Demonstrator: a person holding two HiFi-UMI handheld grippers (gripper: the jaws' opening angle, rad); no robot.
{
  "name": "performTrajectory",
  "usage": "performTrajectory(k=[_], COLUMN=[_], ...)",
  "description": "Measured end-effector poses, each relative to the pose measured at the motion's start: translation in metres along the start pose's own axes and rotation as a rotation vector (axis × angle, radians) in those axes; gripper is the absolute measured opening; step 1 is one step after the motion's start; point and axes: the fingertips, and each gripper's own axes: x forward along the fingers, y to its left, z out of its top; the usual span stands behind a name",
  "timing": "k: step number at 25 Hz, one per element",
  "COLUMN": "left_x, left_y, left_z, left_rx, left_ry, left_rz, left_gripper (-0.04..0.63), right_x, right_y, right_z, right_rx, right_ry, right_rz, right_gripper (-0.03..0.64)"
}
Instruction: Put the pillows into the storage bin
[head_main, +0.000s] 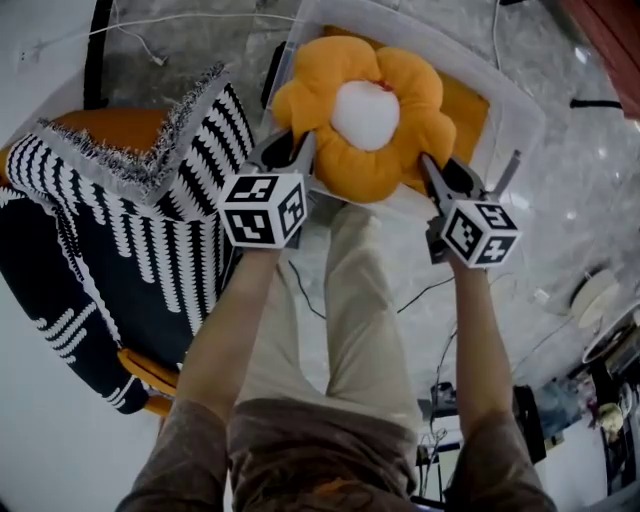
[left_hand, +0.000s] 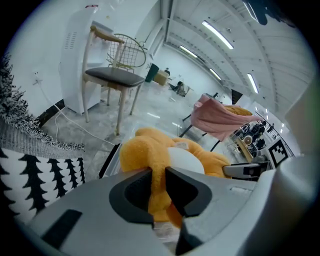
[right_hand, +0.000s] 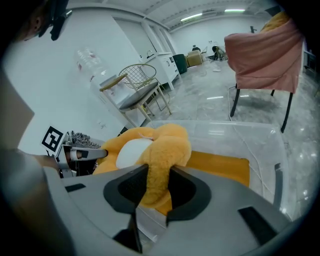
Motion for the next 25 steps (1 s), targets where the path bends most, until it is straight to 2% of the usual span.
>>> performTrajectory(k=[3,4,6,7,8,14,19,22,25], left_x=[0.002,0.003,0.006,0.008,0.008,-0.030,-0.089,-0.134,-0.190], left_y=[0.003,0.005,0.008,0.007,0.006,-0.008,-0.018,-0.006,0.029], left_z=[0.000,0.001,0.000,-0.002,-0.003,0.011,0.047,0.072,0.089], left_rx=[0.012,0.022,0.039,0.045,0.049,0.019,-0.025,-0.064,-0.152], left_ry=[-0.017,-0.023,-0.023,-0.019,-0.015,-0.033,-0.135,-0.224,-0.326], left_rz=[0.015,0.030,0.052,0.053,0.050,0.025,0.050,0.103,0.210], left_gripper=[0.095,0.138,0.310,0.336,0.346,0.359,0.359,0.359,0.359], right_x=[0.000,0.000,0.001,0.001,0.000,-0.017,-0.025,-0.017,0.006], right_y=[-0.005,-0.008,-0.014,-0.015,-0.014,0.021,0.080,0.134,0.203], right_z=[-0.002,-0.002,-0.004,-0.005,-0.005,0.012,0.056,0.086,0.108], right_rx=[0.030,0.031,0.028,0.030,0.036,0.040,-0.027,-0.107,-0.222], right_ry=[-0.015,-0.025,-0.029,-0.029,-0.032,-0.049,-0.066,-0.063,-0.031], right_rz=[-0.013,-0.030,-0.062,-0.068,-0.069,-0.016,0.094,0.186,0.306], right_gripper=[0.150,0.201,0.334,0.381,0.402,0.405,0.403,0.403,0.402])
